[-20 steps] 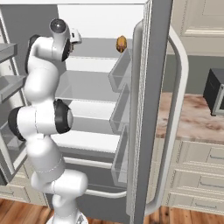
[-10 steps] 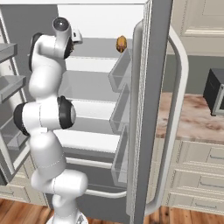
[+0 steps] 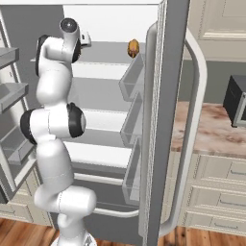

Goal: Gather the eggplant and sweet potato from the fridge and place them on a tray on the dining counter. Then gather the steak and chicken drumstick from the fridge and place them on the other tray.

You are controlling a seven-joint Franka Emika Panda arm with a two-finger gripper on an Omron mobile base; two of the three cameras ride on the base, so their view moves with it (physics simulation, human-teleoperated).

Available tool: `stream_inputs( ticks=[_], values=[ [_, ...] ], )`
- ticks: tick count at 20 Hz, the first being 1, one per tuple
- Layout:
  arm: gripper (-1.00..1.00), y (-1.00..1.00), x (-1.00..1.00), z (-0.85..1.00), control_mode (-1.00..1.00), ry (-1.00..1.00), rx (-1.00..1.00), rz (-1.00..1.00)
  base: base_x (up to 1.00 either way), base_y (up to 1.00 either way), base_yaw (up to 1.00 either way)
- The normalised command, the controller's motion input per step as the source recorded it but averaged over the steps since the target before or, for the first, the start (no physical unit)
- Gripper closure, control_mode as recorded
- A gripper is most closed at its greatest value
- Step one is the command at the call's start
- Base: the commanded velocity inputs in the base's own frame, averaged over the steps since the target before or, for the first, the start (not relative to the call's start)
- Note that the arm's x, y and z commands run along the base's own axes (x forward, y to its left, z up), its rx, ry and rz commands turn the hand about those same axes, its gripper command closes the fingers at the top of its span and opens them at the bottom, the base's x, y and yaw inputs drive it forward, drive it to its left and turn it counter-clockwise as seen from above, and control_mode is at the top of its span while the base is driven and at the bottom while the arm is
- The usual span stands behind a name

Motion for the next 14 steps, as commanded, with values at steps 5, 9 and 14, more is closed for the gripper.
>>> stream_inputs(
  ticks=[5, 9, 14],
  values=[
    [-1.00, 0.17, 0.15, 0.00, -1.00, 0.01, 0.00, 0.00, 0.00, 0.00, 0.00],
    [-1.00, 0.18, 0.19, 0.00, -1.00, 0.01, 0.00, 0.00, 0.00, 0.00, 0.00],
    [-1.00, 0.04, 0.22, -0.04, -1.00, 0.04, 0.00, 0.00, 0.00, 0.00, 0.00]
  ],
)
